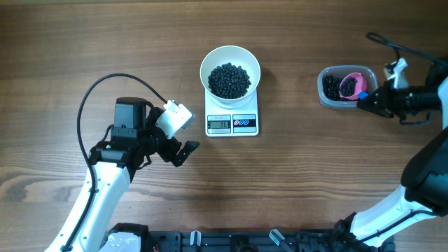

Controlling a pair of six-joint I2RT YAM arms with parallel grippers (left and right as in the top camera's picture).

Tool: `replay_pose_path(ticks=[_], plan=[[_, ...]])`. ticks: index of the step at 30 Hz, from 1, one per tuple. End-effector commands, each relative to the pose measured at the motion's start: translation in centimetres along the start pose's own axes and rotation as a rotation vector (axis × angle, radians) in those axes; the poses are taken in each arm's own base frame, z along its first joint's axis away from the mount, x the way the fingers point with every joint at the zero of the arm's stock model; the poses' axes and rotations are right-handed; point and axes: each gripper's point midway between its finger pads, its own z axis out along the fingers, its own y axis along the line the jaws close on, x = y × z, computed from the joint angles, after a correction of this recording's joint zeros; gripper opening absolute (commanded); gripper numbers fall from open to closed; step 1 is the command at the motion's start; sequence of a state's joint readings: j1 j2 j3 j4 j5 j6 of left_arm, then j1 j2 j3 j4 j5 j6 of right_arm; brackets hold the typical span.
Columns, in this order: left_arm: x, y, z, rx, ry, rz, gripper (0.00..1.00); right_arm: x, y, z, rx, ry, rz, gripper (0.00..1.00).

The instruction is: Scoop item into bowl and weigh 150g on scale

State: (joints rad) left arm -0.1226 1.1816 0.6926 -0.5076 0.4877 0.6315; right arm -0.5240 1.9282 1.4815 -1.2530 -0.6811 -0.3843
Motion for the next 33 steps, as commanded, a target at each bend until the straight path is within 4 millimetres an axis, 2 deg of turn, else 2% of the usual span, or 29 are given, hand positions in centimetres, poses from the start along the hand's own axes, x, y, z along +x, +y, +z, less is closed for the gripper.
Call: replay_pose_path(ticks=[1, 4, 14, 18, 21, 26, 33], plan=[[0.0, -0.6, 0.0, 0.020, -0.011, 0.024, 1.00, -0.6, 0.6, -0.5, -0.112, -0.058, -0.016, 0.04], [0.0, -0.6, 0.0, 0.020, -0.011, 0.024, 1.00, -1.1, 1.5, -1.1, -0.182, -0.101, -0.027, 0.04], [0.0, -0.6, 0.0, 0.020, -0.011, 0.024, 1.00, -1.8, 6.4, -2.9, -0.456, -0.214, -0.116, 0.04], [0.0, -0.6, 0.0, 0.020, -0.011, 0.024, 1.00, -1.9, 7.8, -3.1, -0.519, -0.225, -0.108, 0.04], [0.0, -0.6, 0.0, 0.020, -0.010, 0.023, 1.00, -1.5, 9.3, -2.2, -0.543, -0.182, -0.115, 0.04], [0.0, -0.6, 0.0, 0.020, -0.010, 0.023, 1.00, -0.4, 13.3, 0.8, -0.578, -0.058, -0.148, 0.04], [0.0, -0.6, 0.0, 0.020, -0.010, 0.023, 1.00, 0.7, 18.1, 3.6, -0.580, 0.070, -0.221, 0.04]])
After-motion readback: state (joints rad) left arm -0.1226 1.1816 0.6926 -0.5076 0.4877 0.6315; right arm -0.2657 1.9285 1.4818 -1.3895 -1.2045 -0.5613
